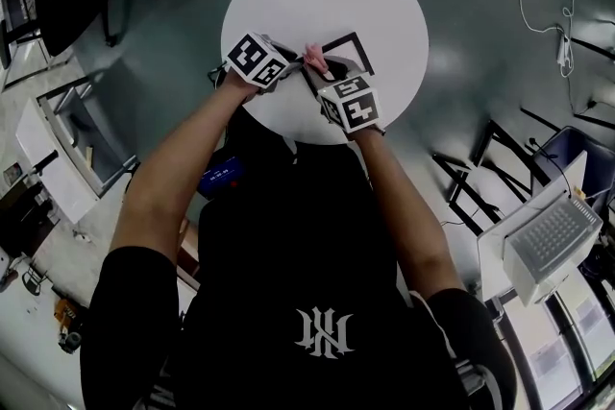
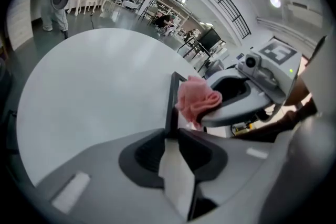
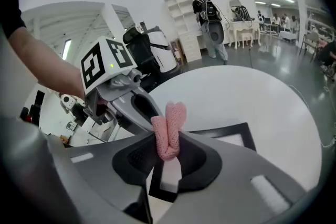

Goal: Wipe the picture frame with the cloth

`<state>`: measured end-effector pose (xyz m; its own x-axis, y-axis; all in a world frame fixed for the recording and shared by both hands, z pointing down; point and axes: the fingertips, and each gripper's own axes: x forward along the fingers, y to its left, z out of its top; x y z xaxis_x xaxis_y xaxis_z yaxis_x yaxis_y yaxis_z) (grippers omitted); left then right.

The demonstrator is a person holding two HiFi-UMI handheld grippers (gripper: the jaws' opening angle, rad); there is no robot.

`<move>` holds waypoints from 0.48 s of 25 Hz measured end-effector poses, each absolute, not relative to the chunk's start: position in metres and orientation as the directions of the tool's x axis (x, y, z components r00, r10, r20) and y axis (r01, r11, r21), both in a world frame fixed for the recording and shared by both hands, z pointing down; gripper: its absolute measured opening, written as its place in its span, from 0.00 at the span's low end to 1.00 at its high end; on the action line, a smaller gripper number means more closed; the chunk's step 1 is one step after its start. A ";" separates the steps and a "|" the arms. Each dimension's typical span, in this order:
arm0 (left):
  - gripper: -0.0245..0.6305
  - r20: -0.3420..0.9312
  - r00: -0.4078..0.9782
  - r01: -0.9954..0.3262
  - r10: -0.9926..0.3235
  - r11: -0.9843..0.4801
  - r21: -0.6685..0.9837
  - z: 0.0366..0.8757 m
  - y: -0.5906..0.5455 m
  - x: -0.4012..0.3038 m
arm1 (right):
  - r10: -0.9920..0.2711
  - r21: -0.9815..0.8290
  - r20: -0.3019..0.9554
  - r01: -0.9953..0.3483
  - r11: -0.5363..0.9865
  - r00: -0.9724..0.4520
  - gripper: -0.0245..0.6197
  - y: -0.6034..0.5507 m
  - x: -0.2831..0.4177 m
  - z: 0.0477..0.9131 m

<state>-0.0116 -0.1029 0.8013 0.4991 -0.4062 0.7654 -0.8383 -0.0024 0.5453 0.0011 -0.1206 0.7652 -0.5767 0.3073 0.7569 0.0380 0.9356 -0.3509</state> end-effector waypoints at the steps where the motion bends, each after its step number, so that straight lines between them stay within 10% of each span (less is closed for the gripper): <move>1: 0.16 0.767 0.498 -0.840 -0.404 -0.004 0.543 0.801 -0.103 -0.011 | 0.317 -0.363 0.764 0.033 0.931 -0.562 0.17 -0.116 0.003 0.769; 12: 0.16 0.785 0.489 -0.852 -0.380 -0.017 0.523 0.801 -0.102 -0.010 | 0.304 -0.320 0.816 0.055 0.946 -0.491 0.16 -0.108 0.012 0.792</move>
<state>-0.0102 -0.1022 0.8010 0.4894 -0.3804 0.7847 -0.8520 -0.0169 0.5232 0.0121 -0.1076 0.7918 -0.4912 0.3041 0.8162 0.0546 0.9460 -0.3196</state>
